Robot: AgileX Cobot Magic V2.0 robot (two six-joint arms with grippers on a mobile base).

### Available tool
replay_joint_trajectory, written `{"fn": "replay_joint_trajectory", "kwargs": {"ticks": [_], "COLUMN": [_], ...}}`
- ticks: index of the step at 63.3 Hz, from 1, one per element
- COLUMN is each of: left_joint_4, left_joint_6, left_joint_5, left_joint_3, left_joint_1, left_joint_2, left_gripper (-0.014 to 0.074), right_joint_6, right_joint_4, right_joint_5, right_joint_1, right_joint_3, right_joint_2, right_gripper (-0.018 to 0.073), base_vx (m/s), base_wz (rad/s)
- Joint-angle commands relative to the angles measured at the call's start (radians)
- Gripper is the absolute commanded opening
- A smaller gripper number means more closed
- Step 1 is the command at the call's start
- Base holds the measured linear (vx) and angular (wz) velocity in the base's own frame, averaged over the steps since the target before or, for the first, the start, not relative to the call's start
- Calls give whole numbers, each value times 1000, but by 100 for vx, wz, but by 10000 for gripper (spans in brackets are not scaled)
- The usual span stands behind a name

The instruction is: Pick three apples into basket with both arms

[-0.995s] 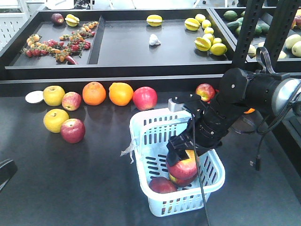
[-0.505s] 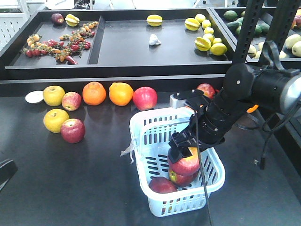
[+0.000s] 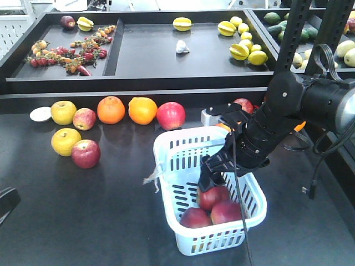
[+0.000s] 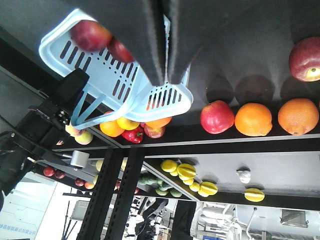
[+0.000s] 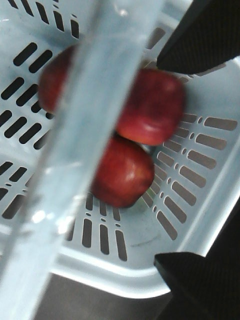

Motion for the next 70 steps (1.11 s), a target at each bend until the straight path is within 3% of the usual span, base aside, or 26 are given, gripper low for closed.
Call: {"fn": "replay_joint_trajectory", "kwargs": {"ticks": [1, 12, 18, 25, 37, 52, 70], "left_joint_4": [44, 44, 44, 44, 44, 44, 45], "left_joint_6": [0, 0, 0, 0, 0, 0, 0], "left_joint_5": [23, 23, 23, 23, 22, 22, 22], "left_joint_3": [-26, -26, -26, -26, -26, -26, -26], "left_joint_1": [0, 0, 0, 0, 0, 0, 0], "left_joint_2": [9, 9, 9, 9, 9, 9, 9], "left_gripper": [-8, -8, -8, -8, -8, -8, -8], "right_joint_6": [10, 28, 20, 0, -64, -139, -162], "right_joint_4": [11, 7, 6, 6, 11, 52, 31], "right_joint_5": [4, 8, 30, 58, 64, -15, -416], "right_joint_1": [1, 0, 0, 0, 0, 1, 1], "right_joint_3": [-29, -29, -29, -29, -26, 128, 654], "right_joint_2": [-49, -79, -119, -179, -323, -586, -1115], "right_gripper": [722, 676, 599, 426, -14, -6, -3], "base_vx": [0, 0, 0, 0, 0, 0, 0], "base_wz": [0, 0, 0, 0, 0, 0, 0]}}
